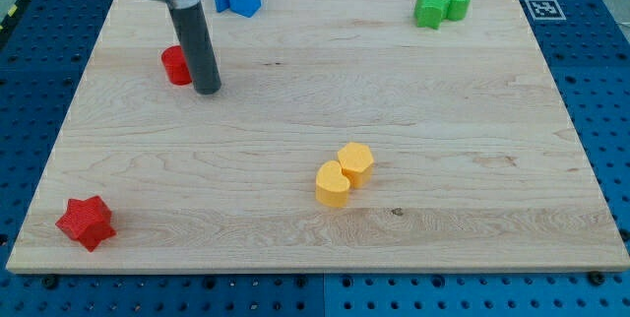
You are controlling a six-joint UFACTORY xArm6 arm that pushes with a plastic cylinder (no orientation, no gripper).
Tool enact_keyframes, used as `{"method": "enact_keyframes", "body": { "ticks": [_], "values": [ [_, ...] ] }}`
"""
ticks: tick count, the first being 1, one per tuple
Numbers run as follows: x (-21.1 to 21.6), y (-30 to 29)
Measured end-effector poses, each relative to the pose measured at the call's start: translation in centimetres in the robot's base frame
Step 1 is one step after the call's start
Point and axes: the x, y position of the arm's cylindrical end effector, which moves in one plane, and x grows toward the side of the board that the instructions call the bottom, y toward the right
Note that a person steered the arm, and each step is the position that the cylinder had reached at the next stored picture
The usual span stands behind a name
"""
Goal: Point your arm towards the red star
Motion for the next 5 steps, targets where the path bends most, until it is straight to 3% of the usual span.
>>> {"method": "enact_keyframes", "body": {
  "ticks": [3, 5],
  "values": [
    [10.6, 0.0],
    [15.1, -1.6]
  ]
}}
